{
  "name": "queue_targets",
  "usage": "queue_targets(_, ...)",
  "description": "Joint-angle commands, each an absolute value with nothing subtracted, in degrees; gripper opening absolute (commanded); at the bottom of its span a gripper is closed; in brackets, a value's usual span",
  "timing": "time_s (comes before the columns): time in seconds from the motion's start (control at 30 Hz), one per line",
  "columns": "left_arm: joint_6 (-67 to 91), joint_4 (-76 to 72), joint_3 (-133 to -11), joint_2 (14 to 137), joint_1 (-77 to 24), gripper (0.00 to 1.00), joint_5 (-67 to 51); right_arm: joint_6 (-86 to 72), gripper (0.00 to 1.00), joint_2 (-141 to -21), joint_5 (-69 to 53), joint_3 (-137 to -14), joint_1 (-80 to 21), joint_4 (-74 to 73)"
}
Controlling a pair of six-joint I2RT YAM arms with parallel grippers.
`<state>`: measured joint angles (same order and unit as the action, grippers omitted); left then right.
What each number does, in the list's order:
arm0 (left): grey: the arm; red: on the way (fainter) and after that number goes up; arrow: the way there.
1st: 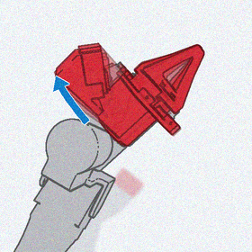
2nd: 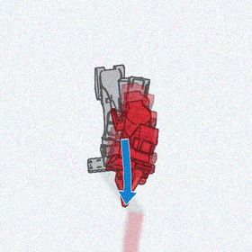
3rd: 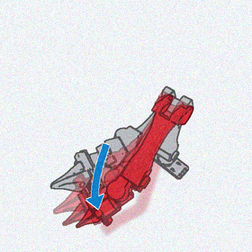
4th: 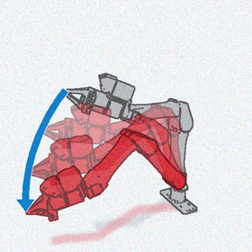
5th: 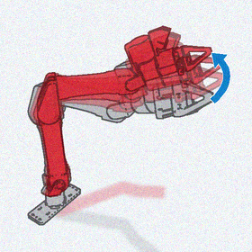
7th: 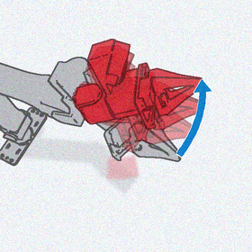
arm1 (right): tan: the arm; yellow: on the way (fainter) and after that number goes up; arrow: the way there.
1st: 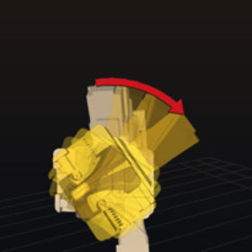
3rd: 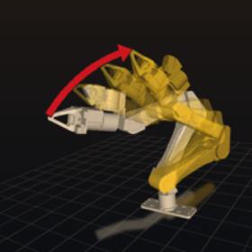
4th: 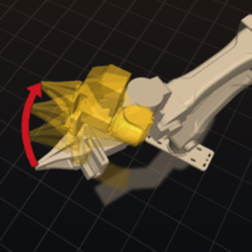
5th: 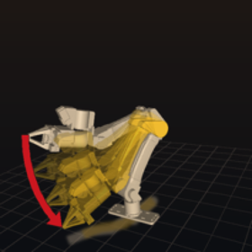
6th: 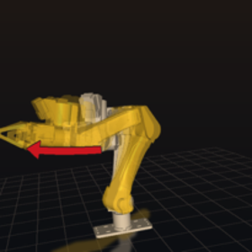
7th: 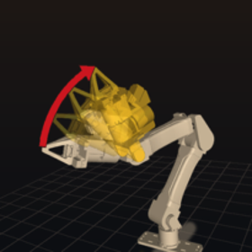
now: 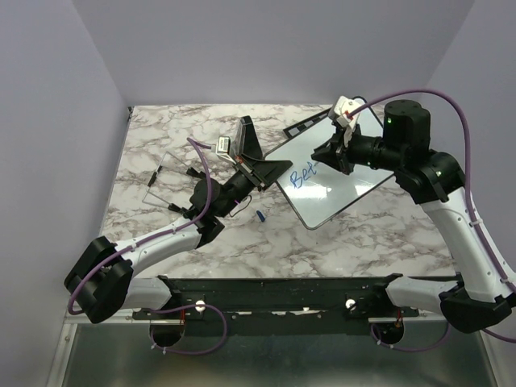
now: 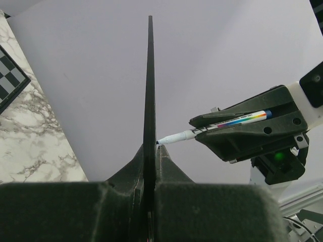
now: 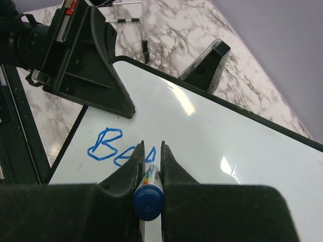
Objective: Write a sentence on the whiteboard
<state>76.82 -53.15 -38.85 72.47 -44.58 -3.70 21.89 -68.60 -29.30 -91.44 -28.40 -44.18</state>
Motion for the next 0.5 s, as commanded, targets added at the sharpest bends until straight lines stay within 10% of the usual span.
queue_targets(0.0, 80.24, -63.46, -39.55, 71.46, -44.38, 0.00, -4.22, 21.36, 0.01, -69.43, -30.23, -90.53, -28.21, -44.03)
queue_targets(0.47, 80.07, -62.93, -39.73, 71.19, -44.30, 0.00, -4.31, 22.06, 0.01, -69.70, -22.24, -91.84, -27.77, -42.80)
